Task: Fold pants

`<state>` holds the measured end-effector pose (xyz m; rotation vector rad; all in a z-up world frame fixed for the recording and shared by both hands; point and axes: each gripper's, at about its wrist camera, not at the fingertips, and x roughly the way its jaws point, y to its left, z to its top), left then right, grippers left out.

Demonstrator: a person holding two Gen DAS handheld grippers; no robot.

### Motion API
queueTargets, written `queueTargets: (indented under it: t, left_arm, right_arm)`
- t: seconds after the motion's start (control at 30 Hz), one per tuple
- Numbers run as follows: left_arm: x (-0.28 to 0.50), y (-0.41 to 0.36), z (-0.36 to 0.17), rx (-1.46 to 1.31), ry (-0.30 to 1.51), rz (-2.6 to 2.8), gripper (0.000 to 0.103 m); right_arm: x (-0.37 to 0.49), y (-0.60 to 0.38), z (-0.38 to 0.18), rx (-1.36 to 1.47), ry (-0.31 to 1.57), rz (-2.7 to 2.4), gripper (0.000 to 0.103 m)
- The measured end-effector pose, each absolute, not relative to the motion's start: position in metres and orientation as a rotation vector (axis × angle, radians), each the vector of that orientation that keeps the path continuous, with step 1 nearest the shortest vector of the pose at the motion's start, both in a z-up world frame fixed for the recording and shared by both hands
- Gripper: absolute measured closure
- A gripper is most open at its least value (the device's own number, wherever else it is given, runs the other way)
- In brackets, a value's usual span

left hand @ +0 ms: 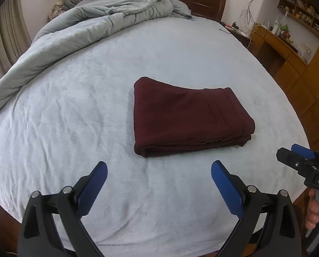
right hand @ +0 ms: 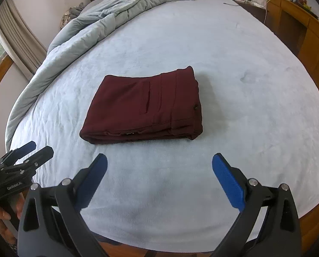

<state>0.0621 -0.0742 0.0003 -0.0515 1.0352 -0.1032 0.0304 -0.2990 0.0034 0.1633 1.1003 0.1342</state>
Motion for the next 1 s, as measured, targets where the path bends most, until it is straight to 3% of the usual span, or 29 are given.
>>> queueTargets:
  t: [1.0]
  left_arm:
    - [0.063,-0.073,-0.005,-0.037,1.049,-0.084,0.005]
  right_arm:
    - [0.031,-0.295,-0.006,0.164,1.134,0.116,0.005]
